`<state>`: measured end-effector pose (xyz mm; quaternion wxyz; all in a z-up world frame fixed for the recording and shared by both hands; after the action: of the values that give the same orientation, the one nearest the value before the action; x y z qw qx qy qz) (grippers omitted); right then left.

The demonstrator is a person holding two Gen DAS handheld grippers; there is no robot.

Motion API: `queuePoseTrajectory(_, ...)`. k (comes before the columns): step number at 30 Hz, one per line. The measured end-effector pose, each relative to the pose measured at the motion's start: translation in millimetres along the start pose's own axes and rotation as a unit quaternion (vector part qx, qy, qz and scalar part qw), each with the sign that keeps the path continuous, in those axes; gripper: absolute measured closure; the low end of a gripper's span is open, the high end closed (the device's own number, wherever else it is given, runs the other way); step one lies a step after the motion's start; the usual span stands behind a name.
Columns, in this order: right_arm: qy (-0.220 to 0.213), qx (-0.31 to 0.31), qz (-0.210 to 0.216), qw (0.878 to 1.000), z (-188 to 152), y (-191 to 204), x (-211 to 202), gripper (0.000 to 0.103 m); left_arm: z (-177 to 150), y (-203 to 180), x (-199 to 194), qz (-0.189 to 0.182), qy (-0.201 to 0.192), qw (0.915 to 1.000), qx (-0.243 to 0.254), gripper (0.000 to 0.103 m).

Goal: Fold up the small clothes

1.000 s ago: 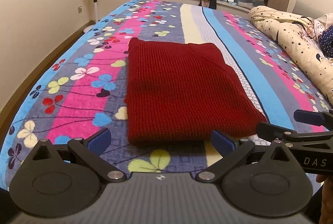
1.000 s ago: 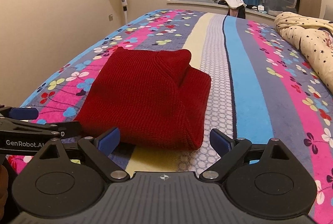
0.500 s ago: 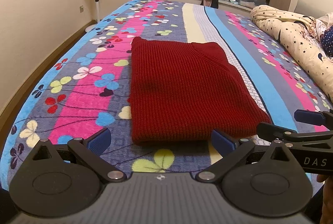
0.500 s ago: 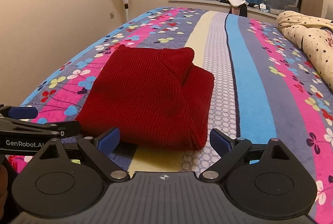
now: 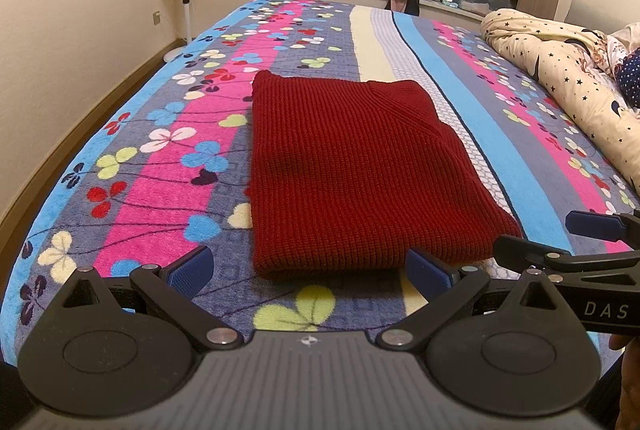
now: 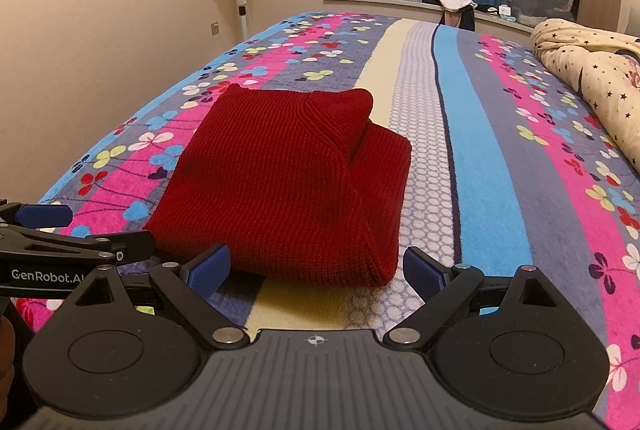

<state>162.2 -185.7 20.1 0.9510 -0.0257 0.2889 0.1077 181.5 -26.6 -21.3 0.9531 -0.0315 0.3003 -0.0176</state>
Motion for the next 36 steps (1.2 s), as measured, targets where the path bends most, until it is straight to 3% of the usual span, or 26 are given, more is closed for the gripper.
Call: queuePoseTrajectory(36, 0.003, 0.002, 0.001, 1.0, -3.2, 0.2, -1.3, 0.009, -0.1, 0.4, 0.0, 0.0, 0.001, 1.0, 0.0, 0.001)
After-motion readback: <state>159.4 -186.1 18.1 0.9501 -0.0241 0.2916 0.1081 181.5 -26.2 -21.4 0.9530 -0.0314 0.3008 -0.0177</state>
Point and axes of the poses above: each gripper's, at about its wrist camera, not at the fingertips, and x roughly the way its jaws point, y to its left, z to its top, the point moved 9 cm from there along x, roughly the way its jaws point, and after that the axes turned 10 degrees about -y, right-handed, at the moved point
